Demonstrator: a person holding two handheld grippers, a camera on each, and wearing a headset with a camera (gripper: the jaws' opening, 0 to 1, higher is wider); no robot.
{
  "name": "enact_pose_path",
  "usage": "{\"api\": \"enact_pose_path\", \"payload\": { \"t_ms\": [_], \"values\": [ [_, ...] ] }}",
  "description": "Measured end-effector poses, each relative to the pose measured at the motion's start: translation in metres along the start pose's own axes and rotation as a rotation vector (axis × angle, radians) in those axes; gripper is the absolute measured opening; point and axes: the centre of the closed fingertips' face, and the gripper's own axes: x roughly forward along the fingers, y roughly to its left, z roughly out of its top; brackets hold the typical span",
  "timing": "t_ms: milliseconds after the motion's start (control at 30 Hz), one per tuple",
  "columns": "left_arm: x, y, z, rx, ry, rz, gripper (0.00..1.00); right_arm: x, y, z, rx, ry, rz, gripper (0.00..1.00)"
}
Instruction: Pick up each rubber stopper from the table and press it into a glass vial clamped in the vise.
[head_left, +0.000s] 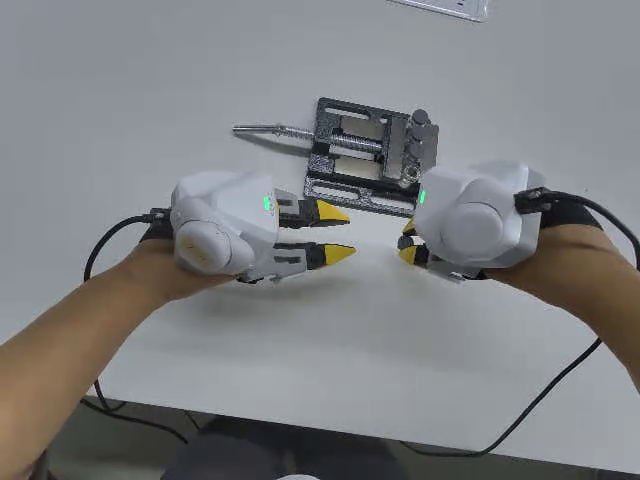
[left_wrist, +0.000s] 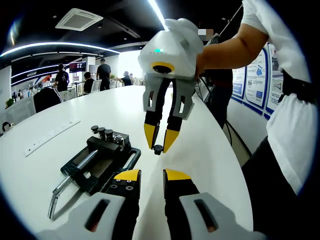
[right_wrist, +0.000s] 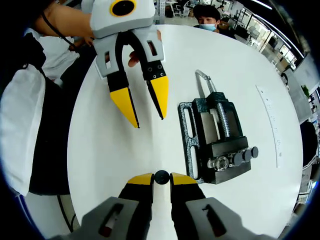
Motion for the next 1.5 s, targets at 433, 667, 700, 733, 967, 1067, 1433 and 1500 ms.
{"api": "enact_pose_path", "payload": {
  "t_ms": [433, 667, 700, 733, 967, 1067, 1433, 1500],
  "values": [
    [0.001, 0.001, 0.005, 0.008, -0.008, 0.003, 0.14, -0.033, -0.025, 0.014, 0.000, -0.028, -0.041, 0.12],
    [0.003, 0.002, 0.006, 0.006, -0.009, 0.004, 0.14, -0.040, -0.037, 0.014, -0.004, -0.024, -0.055, 0.12],
    [0.004, 0.002, 0.006, 0.005, -0.009, 0.004, 0.14, -0.041, -0.039, 0.014, -0.005, -0.024, -0.057, 0.12],
    [0.004, 0.002, 0.006, 0.005, -0.010, 0.004, 0.14, -0.042, -0.041, 0.014, -0.004, -0.024, -0.058, 0.12],
    [0.007, 0.006, 0.004, 0.000, -0.008, 0.006, 0.14, -0.044, -0.052, 0.014, -0.008, -0.021, -0.063, 0.12],
    [0.007, 0.008, 0.004, -0.005, -0.009, 0.009, 0.14, -0.043, -0.058, 0.015, -0.013, -0.018, -0.063, 0.12],
    [0.008, 0.015, 0.002, -0.017, -0.006, 0.017, 0.14, -0.033, -0.073, 0.018, -0.028, -0.018, -0.051, 0.12],
    [0.009, 0.016, 0.001, -0.019, -0.004, 0.018, 0.14, -0.029, -0.074, 0.018, -0.029, -0.020, -0.046, 0.12]
  ]
}}
